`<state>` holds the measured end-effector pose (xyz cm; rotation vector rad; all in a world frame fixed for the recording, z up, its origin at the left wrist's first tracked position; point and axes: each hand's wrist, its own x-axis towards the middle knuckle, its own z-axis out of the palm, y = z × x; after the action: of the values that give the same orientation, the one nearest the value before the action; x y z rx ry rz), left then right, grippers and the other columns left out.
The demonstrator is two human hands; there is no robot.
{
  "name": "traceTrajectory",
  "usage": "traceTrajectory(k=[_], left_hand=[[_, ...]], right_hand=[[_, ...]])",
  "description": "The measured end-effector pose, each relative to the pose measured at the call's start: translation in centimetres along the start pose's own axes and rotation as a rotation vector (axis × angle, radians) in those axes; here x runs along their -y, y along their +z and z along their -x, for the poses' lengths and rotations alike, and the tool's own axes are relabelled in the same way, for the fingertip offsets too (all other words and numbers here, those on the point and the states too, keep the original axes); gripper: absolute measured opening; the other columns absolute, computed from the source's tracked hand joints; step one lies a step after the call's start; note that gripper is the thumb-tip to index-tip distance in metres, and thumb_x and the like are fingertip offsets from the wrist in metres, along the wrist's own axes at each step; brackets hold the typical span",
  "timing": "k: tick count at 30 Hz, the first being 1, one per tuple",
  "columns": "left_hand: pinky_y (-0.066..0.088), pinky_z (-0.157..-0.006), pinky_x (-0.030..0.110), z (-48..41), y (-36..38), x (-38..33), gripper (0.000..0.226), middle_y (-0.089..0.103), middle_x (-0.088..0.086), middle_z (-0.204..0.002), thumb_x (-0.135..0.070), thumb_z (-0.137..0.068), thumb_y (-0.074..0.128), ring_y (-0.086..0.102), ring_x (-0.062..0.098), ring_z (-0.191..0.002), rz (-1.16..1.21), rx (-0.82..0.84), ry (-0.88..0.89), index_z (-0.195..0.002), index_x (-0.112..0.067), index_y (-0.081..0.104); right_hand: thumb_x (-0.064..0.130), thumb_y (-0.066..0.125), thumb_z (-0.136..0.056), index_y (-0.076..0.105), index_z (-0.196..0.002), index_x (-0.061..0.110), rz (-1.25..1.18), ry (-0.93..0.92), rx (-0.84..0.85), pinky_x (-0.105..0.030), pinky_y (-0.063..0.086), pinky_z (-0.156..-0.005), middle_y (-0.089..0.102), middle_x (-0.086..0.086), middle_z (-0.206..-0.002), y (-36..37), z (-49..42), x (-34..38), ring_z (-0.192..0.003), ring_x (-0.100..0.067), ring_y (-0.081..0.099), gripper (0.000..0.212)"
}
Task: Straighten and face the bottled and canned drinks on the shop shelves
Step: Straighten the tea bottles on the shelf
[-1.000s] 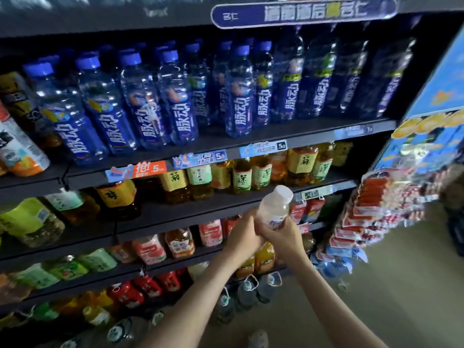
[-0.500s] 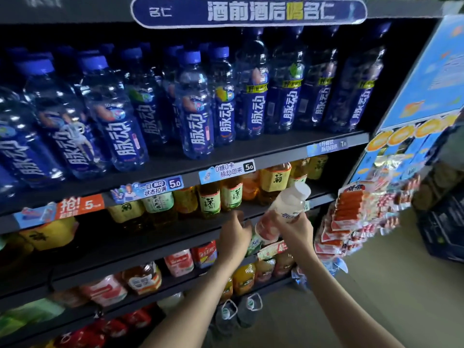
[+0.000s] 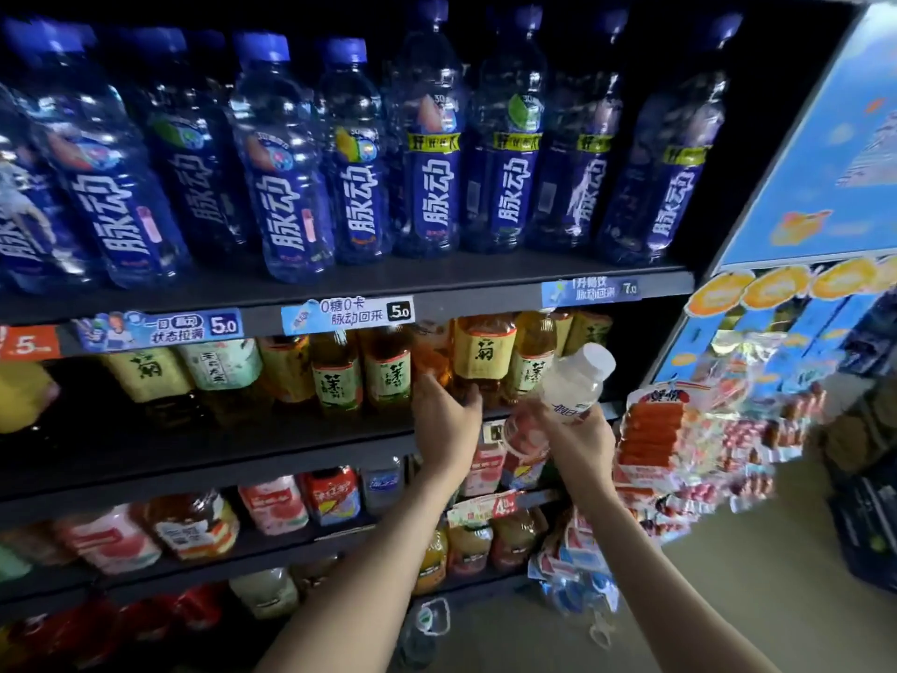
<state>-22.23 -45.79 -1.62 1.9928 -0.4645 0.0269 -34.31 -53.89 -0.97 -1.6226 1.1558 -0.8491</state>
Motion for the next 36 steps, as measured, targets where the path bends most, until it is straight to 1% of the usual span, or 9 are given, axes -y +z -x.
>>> traceTrajectory(k=[4, 8, 12, 16, 22, 26, 30, 33, 36], left_hand=[[0.041, -0.098, 0.032, -0.5, 4.3, -1.8, 0.078, 0.050, 0.019, -0.127, -0.032, -0.076, 0.076, 0.047, 0.030, -0.120, 0.025, -0.111, 0.081, -0.134, 0.004, 0.038], [0.047, -0.089, 0.045, -1.0, 7.6, -2.9, 0.088, 0.051, 0.026, -0.116, -0.039, -0.068, 0.080, 0.051, 0.040, -0.105, -0.037, -0.214, 0.087, -0.129, 0.009, 0.039], [0.042, -0.094, 0.044, -1.6, 8.9, -3.3, 0.086, 0.046, 0.024, -0.126, -0.034, -0.070, 0.077, 0.046, 0.038, -0.114, -0.038, -0.227, 0.001, -0.134, 0.004, 0.032], [0.048, -0.093, 0.044, -2.7, 9.5, -2.9, 0.089, 0.043, 0.015, -0.129, -0.027, -0.065, 0.082, 0.048, 0.032, -0.117, 0.024, -0.229, -0.061, -0.133, -0.008, 0.028], [0.041, -0.091, 0.032, -2.5, 8.8, -3.2, 0.094, 0.038, 0.015, -0.132, -0.025, -0.060, 0.087, 0.040, 0.029, -0.122, 0.077, -0.225, -0.094, -0.131, -0.001, 0.030], [0.044, -0.083, 0.026, -0.7, 7.4, -2.0, 0.096, 0.041, 0.015, -0.123, -0.026, -0.053, 0.090, 0.050, 0.026, -0.112, 0.177, -0.257, -0.041, -0.124, 0.001, 0.032], [0.040, -0.087, 0.021, 2.3, 5.0, -0.2, 0.097, 0.042, 0.010, -0.122, -0.021, -0.055, 0.091, 0.047, 0.016, -0.107, 0.169, -0.241, -0.031, -0.127, -0.002, 0.029], [0.036, -0.085, 0.017, 4.1, 3.1, 0.4, 0.092, 0.038, 0.000, -0.115, -0.018, -0.058, 0.089, 0.041, 0.010, -0.104, 0.189, -0.247, -0.087, -0.127, -0.005, 0.030], [0.035, -0.086, 0.017, 4.7, 1.5, 0.6, 0.091, 0.039, 0.001, -0.117, -0.017, -0.059, 0.089, 0.041, 0.010, -0.103, 0.227, -0.282, -0.143, -0.128, -0.006, 0.030]], right_hand=[[0.047, 0.078, -0.071, 0.055, -0.107, 0.023, 0.033, -0.045, 0.051, -0.027, 0.051, -0.072, 0.064, 0.010, -0.090, -1.7, -2.3, -2.2, -0.081, -0.006, 0.061, 0.049], [0.048, 0.077, -0.071, 0.056, -0.103, 0.025, 0.071, -0.078, 0.096, -0.024, 0.047, -0.068, 0.063, 0.013, -0.087, -3.5, -4.2, -3.4, -0.081, -0.004, 0.060, 0.045], [0.045, 0.078, -0.071, 0.057, -0.102, 0.024, 0.057, -0.115, 0.154, -0.026, 0.051, -0.071, 0.065, 0.012, -0.089, -4.7, -5.7, -4.4, -0.083, -0.005, 0.062, 0.043], [0.043, 0.078, -0.071, 0.054, -0.103, 0.026, 0.056, -0.151, 0.195, -0.022, 0.049, -0.069, 0.063, 0.015, -0.089, -4.6, -6.7, -4.9, -0.083, -0.002, 0.061, 0.043], [0.040, 0.078, -0.072, 0.054, -0.105, 0.027, -0.002, -0.179, 0.228, -0.016, 0.045, -0.065, 0.064, 0.012, -0.092, -3.7, -6.7, -5.2, -0.085, -0.002, 0.061, 0.043], [0.038, 0.078, -0.072, 0.056, -0.106, 0.026, -0.071, -0.178, 0.239, -0.019, 0.049, -0.069, 0.066, 0.012, -0.094, -3.1, -6.3, -4.9, -0.087, -0.004, 0.062, 0.041], [0.036, 0.077, -0.074, 0.056, -0.108, 0.023, -0.112, -0.182, 0.244, -0.010, 0.043, -0.063, 0.065, 0.011, -0.095, -2.1, -5.4, -4.2, -0.086, 0.000, 0.060, 0.042], [0.036, 0.077, -0.072, 0.056, -0.112, 0.022, -0.120, -0.178, 0.264, -0.016, 0.048, -0.071, 0.065, 0.008, -0.099, -0.7, -4.9, -3.7, -0.089, -0.004, 0.061, 0.047], [0.037, 0.077, -0.072, 0.055, -0.115, 0.019, -0.095, -0.195, 0.295, -0.025, 0.051, -0.078, 0.065, 0.006, -0.102, 0.8, -4.3, -2.9, -0.093, -0.009, 0.061, 0.051]])
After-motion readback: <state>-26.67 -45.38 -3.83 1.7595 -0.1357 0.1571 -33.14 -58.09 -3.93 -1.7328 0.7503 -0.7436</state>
